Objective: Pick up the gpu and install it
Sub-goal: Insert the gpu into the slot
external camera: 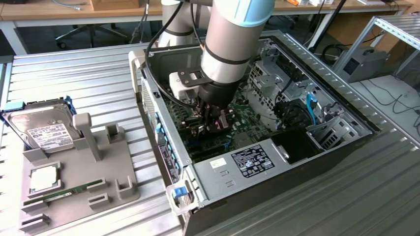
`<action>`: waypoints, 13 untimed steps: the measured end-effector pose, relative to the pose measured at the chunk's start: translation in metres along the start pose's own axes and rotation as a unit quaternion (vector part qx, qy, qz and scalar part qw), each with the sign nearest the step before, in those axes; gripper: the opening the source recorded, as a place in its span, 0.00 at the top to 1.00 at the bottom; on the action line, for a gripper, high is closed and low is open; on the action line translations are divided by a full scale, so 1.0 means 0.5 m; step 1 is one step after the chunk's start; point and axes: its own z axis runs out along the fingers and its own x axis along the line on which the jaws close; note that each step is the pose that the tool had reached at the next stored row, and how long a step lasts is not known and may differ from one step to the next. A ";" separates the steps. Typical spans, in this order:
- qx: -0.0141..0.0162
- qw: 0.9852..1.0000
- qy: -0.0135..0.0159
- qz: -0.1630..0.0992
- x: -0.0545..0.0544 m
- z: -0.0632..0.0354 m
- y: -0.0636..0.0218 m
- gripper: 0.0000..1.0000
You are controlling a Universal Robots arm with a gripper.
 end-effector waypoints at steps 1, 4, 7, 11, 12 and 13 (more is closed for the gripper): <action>0.000 1.000 0.000 0.000 0.000 0.000 0.000 0.73; 0.000 1.000 0.000 0.000 0.000 0.000 0.000 0.73; 0.000 1.000 0.000 0.000 0.000 0.001 0.000 0.73; 0.000 1.000 0.000 0.000 0.000 0.002 0.000 0.73; 0.000 1.000 0.000 0.000 0.000 0.002 0.000 0.73; 0.000 1.000 0.000 0.000 0.000 0.003 0.000 0.73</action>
